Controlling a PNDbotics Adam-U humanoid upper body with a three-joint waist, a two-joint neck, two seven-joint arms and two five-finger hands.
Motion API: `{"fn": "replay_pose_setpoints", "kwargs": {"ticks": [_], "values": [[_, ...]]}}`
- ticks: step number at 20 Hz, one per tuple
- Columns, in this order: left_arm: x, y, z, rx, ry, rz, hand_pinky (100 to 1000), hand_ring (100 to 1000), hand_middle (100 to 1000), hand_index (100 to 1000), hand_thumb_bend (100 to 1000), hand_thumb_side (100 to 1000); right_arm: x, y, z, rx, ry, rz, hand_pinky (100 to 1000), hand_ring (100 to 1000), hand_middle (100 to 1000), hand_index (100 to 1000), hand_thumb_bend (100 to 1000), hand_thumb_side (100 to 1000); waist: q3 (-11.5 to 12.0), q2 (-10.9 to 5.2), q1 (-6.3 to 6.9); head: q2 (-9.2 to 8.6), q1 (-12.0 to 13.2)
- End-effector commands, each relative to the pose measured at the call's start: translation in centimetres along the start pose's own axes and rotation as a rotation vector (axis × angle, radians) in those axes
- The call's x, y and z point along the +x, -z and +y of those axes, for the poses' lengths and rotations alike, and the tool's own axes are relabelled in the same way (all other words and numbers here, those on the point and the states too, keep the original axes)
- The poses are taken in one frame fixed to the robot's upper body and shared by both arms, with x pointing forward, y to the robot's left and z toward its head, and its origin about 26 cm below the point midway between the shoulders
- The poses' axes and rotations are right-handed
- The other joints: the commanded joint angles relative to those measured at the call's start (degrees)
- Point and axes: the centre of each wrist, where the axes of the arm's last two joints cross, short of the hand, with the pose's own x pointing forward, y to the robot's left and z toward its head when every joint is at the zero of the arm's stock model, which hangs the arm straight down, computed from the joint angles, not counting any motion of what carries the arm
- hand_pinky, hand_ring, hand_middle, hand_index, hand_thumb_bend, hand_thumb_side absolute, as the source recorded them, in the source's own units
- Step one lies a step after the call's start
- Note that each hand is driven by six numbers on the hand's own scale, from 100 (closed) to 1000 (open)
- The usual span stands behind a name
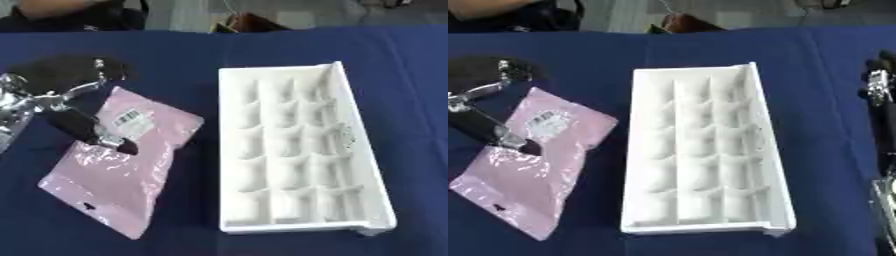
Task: Pick up objects on the table and place them in the box.
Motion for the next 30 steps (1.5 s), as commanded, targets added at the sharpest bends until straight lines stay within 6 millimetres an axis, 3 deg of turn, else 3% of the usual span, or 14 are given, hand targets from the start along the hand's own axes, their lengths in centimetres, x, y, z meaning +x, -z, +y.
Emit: {"fn": "replay_pose_setpoints", "kwargs": {"ticks": [1,30], "values": [[-0.3,0.0,0.8,-0.012,0.032,-0.002,703,740,832,918,1000,822,0.6,0.2,-0.2,-0.004,0.003,-0.026,804,850,833,946,100,844,-0.13,-0.9,-0.01,-0.12,0.55],[0.7,2.1,-2.5,-0.17,0.044,-0.075,685,724,794,886,1000,770,0.7,0.3,-0.2,0.004,0.003,-0.031,804,849,833,947,100,842,-0.05,-0.89,-0.21,0.31,0.82]]}}
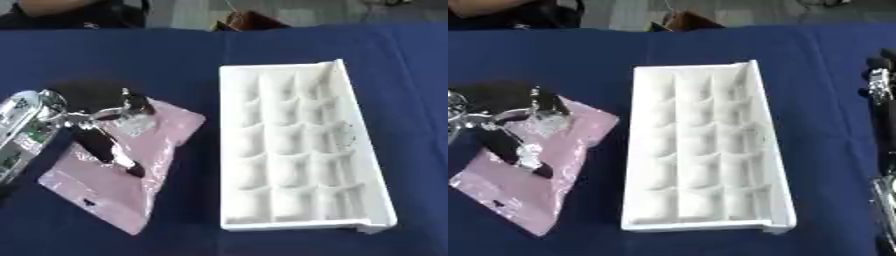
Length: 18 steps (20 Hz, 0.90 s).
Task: Pick up objects on the table and place them in the box.
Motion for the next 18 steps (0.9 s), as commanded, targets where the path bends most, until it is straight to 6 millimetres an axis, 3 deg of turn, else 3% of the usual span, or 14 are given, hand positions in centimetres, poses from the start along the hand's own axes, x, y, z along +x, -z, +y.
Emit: {"fn": "replay_pose_setpoints", "kwargs": {"ticks": [1,6,14,15,18], "values": [[-0.3,-0.2,0.4,-0.018,0.028,0.008,686,725,795,886,1000,764,0.7,0.3,-0.3,0.0,-0.003,-0.031,804,849,833,947,100,842,0.09,-0.91,-0.06,-0.14,0.44],[-0.2,0.2,-0.4,-0.053,0.033,0.014,667,707,788,882,1000,748,0.8,0.3,-0.3,0.001,-0.002,-0.032,804,849,833,947,100,842,0.01,-0.9,-0.19,-0.22,0.49],[-0.4,0.3,-1.2,-0.061,0.029,0.044,593,592,713,830,991,641,0.8,0.3,-0.3,-0.001,-0.001,-0.033,803,848,833,947,100,841,-0.03,-0.69,-0.41,-0.29,0.54],[-0.4,0.3,-1.3,-0.064,0.032,0.047,571,562,683,808,964,616,0.8,0.3,-0.3,-0.001,-0.002,-0.033,803,848,833,947,100,841,-0.04,-0.68,-0.44,-0.28,0.56],[-0.4,0.2,-1.1,-0.046,0.042,0.068,452,415,524,657,746,418,0.8,0.4,-0.3,-0.003,-0.001,-0.033,803,848,833,947,100,841,-0.06,-0.64,-0.5,-0.3,0.58]]}}
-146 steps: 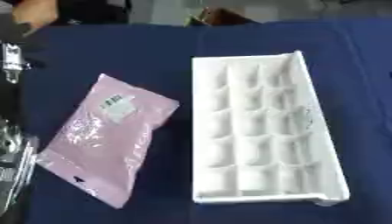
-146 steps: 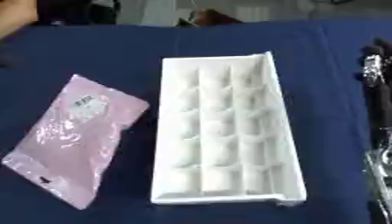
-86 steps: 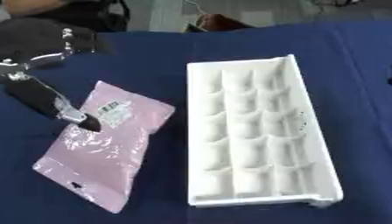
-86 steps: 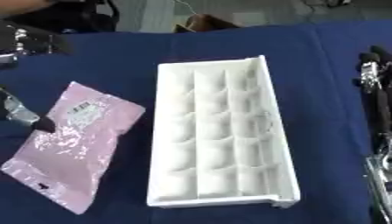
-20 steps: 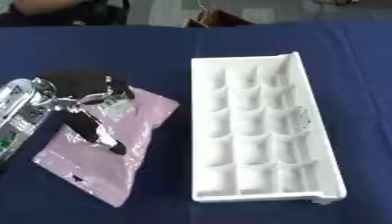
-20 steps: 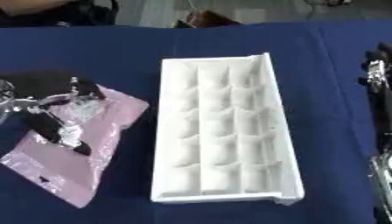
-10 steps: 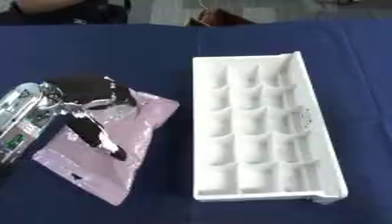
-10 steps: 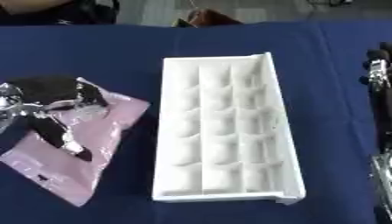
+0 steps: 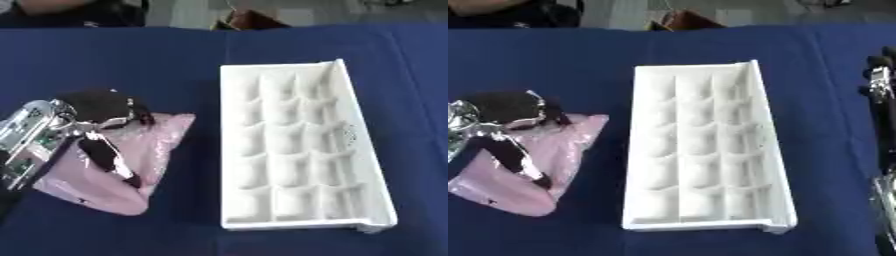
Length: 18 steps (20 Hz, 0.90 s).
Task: Pick up objects on the table and place them in the box.
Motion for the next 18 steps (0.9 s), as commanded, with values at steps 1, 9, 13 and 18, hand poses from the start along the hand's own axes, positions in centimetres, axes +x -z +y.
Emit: {"fn": "replay_pose_setpoints", "kwargs": {"ticks": [1,9,13,18], "values": [[-0.4,-0.5,0.2,0.017,0.023,0.044,391,347,465,590,671,347,0.7,0.3,-0.3,-0.003,-0.003,-0.029,803,848,833,947,100,841,-0.02,-0.65,-0.14,-0.32,0.56],[-0.7,-0.6,-0.3,0.2,-0.027,0.155,100,100,155,272,100,134,0.7,0.3,-0.4,-0.007,-0.003,-0.027,803,847,833,947,100,841,0.0,-0.55,-0.25,-0.4,0.51],[-0.8,-0.7,-0.9,0.297,-0.079,0.198,100,100,100,184,100,118,0.7,0.3,-0.4,-0.008,-0.002,-0.027,802,847,833,947,100,842,-0.08,-0.5,-0.2,-0.42,0.49],[-0.8,-0.9,-1.3,0.334,-0.119,0.219,100,100,100,158,100,100,0.7,0.3,-0.4,-0.01,-0.001,-0.026,802,847,833,947,100,842,-0.18,-0.47,-0.13,-0.42,0.45]]}}
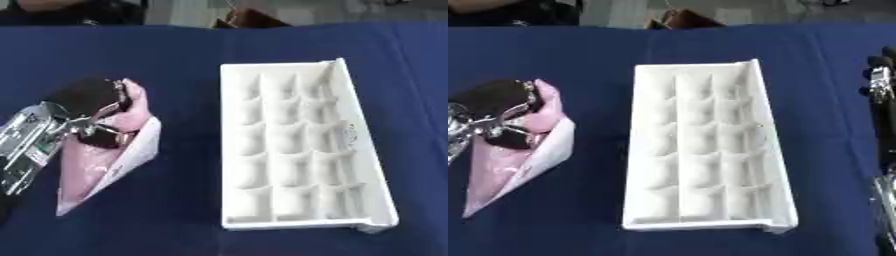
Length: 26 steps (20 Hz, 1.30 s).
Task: Pick up objects on the table and place them in the box.
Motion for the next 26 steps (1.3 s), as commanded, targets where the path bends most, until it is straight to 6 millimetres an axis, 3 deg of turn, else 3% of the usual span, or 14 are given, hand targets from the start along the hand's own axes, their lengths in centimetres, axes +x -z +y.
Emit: {"fn": "replay_pose_setpoints", "kwargs": {"ticks": [1,10,14,21,26], "values": [[-0.6,-0.3,0.5,0.029,-0.006,0.025,100,100,100,157,100,100,0.7,0.3,-0.4,-0.009,-0.001,-0.027,802,847,833,947,100,842,-0.08,-0.74,-0.01,-0.42,0.43],[-0.9,-0.7,0.7,0.057,-0.056,0.056,100,100,100,151,100,100,0.6,0.2,-0.4,-0.011,0.0,-0.025,802,847,833,947,100,840,0.06,-0.76,-0.03,-0.52,0.3],[-1.1,-1.3,1.5,0.149,-0.152,0.096,100,100,100,147,100,100,0.6,0.2,-0.5,-0.013,-0.001,-0.024,802,846,833,947,100,840,0.19,-0.73,-0.03,-0.63,0.09],[-0.1,-2.0,5.2,0.475,-0.449,0.12,100,100,100,123,100,100,0.6,0.2,-0.5,-0.015,-0.001,-0.023,802,846,833,947,100,840,0.41,-0.73,-0.04,-0.94,-0.39],[1.1,-2.1,8.3,0.623,-0.545,0.071,100,100,100,123,100,100,0.5,0.2,-0.5,-0.015,-0.001,-0.021,802,846,833,947,100,840,0.56,-0.84,-0.03,-1.15,-0.57]]}}
